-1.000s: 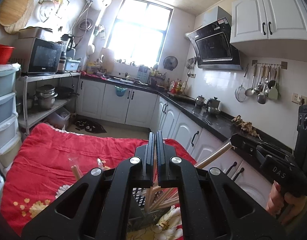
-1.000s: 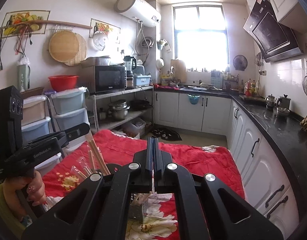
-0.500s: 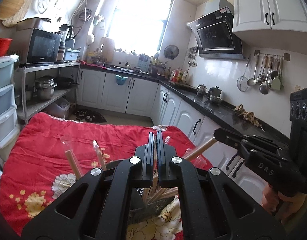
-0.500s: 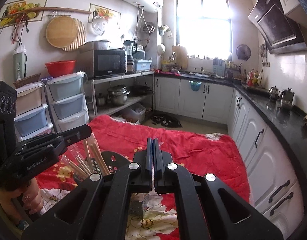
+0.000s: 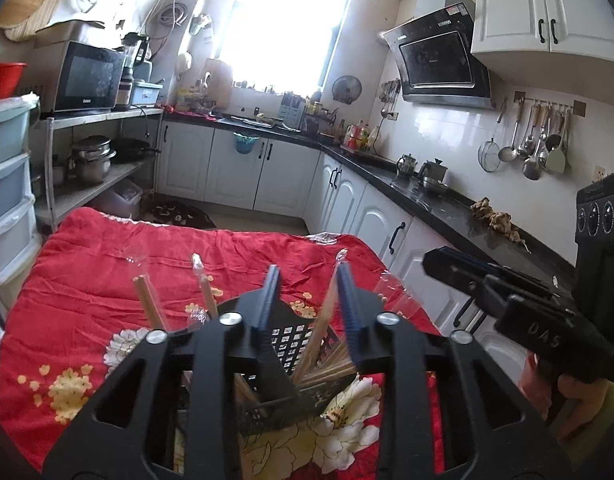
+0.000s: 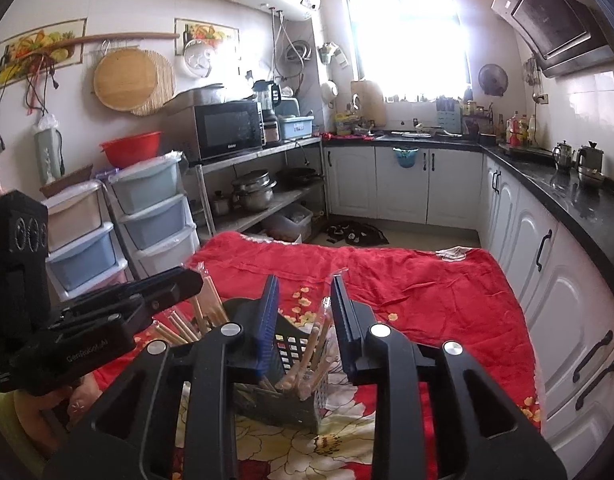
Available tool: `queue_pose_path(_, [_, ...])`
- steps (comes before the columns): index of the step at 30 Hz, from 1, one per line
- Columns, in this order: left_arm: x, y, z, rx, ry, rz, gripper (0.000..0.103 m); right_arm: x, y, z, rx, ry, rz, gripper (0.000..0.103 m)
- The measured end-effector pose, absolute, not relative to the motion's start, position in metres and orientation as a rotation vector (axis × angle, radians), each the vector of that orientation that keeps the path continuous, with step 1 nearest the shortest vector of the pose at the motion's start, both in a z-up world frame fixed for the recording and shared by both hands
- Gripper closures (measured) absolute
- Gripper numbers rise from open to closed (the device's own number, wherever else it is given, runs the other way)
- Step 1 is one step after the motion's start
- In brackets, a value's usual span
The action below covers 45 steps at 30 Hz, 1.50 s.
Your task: Organize utensils
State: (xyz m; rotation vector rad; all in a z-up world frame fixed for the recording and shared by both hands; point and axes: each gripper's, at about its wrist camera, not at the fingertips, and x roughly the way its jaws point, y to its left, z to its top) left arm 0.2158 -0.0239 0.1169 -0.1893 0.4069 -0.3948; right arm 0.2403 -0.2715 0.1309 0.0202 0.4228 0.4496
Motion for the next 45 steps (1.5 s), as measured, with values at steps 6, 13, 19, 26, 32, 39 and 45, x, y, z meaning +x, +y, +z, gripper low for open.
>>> queue_pose_path(6, [0.207,-0.016,0.122,-0.216,0.395,-0.397,0.053,0.229,-0.288,0.14,0.062,0.393,0.445,0.063])
queue_pose_path(13, [0.19,-0.007,0.13,-0.239,0.385,-0.388,0.022,0.211,-0.302,0.148,0.087,0.355,0.444,0.05])
queue_pose_path(19, [0.169,0.003,0.133,-0.263,0.364,-0.364,0.011,0.189,-0.305,0.149,0.062,0.31,0.432,0.034])
queue_pose_path(26, [0.143,0.014,0.127,-0.262,0.352,-0.318,0.011,0.162,-0.301,0.142,0.037,0.276,0.439,0.018])
queue_pose_path(32, [0.128,0.022,0.11,-0.259,0.39,-0.276,0.011,0.139,-0.296,0.129,0.028,0.261,0.439,0.008])
queue_pose_path(39, [0.114,0.029,0.084,-0.26,0.442,-0.243,0.011,0.125,-0.292,0.104,0.011,0.271,0.403,0.007])
queue_pose_path(45, [0.106,0.027,0.055,-0.235,0.502,-0.224,0.011,0.119,-0.286,0.069,-0.021,0.328,0.375,0.006])
